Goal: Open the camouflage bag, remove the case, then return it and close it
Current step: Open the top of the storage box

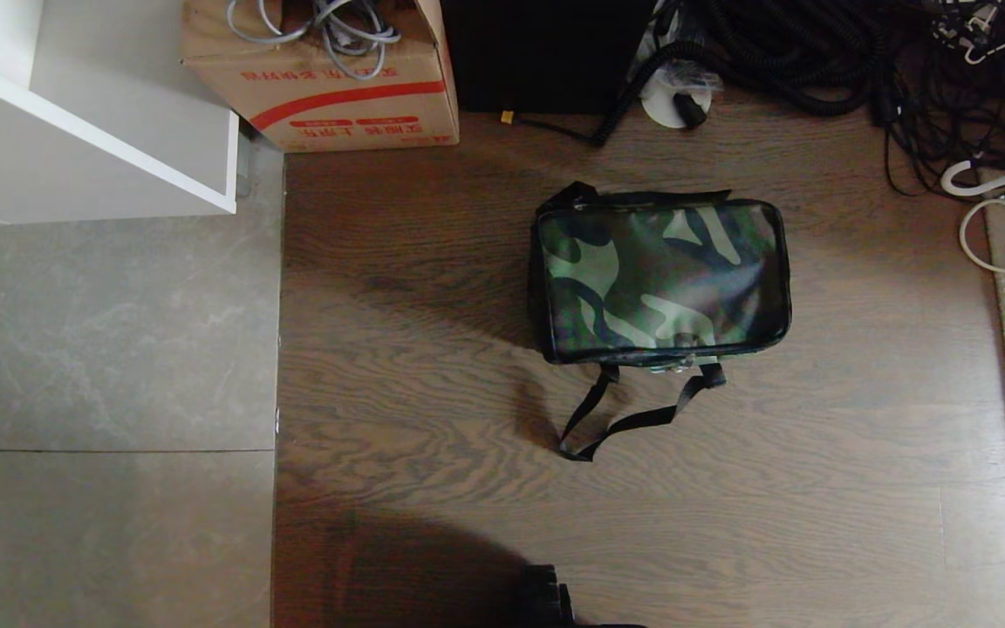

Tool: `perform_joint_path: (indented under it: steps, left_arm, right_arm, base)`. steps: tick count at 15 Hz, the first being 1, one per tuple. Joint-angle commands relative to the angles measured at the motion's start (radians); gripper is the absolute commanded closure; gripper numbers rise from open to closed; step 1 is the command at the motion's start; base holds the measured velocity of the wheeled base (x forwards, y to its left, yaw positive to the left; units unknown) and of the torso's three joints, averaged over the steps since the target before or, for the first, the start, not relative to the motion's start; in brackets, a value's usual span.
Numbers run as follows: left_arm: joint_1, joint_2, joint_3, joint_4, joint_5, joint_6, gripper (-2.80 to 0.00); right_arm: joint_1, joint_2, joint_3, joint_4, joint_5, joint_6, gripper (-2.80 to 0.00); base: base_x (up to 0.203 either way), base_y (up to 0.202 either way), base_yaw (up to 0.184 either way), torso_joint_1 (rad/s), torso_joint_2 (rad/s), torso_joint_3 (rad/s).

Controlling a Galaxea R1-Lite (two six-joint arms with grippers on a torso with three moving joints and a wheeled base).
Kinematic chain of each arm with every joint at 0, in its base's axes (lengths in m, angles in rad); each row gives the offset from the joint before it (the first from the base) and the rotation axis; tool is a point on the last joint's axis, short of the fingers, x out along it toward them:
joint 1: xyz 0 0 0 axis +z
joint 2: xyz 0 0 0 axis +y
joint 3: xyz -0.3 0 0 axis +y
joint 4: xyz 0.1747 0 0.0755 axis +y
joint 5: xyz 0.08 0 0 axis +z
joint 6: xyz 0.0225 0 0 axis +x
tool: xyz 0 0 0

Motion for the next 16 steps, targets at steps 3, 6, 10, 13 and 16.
perform_joint_path:
  steps: [3, 6, 10, 13, 16]
  left_arm:
    - [0.000, 0.000, 0.009, -0.001, 0.000, -0.001, 0.00]
    - [0.000, 0.000, 0.009, -0.001, 0.000, -0.001, 0.00]
    - [0.001, 0.000, 0.009, -0.001, 0.000, -0.001, 0.00]
    - [0.000, 0.000, 0.009, -0.001, 0.001, -0.001, 0.00]
    - [0.000, 0.000, 0.009, -0.001, 0.000, -0.001, 0.00]
  right_arm:
    - [0.001, 0.000, 0.000, 0.001, 0.000, 0.000, 0.00]
    - [0.001, 0.000, 0.000, 0.001, 0.000, 0.000, 0.00]
    - [0.001, 0.000, 0.000, 0.000, 0.000, 0.000, 0.00]
    - [0.000, 0.000, 0.000, 0.001, 0.000, 0.000, 0.00]
    - [0.001, 0.000, 0.000, 0.001, 0.000, 0.000, 0.00]
  base:
    - [0.000, 0.000, 0.000, 0.000, 0.00, 0.000]
    - [0.000, 0.000, 0.000, 0.000, 0.00, 0.000]
    - [0.000, 0.000, 0.000, 0.000, 0.00, 0.000]
    - [0.000, 0.000, 0.000, 0.000, 0.00, 0.000]
    - [0.000, 0.000, 0.000, 0.000, 0.00, 0.000]
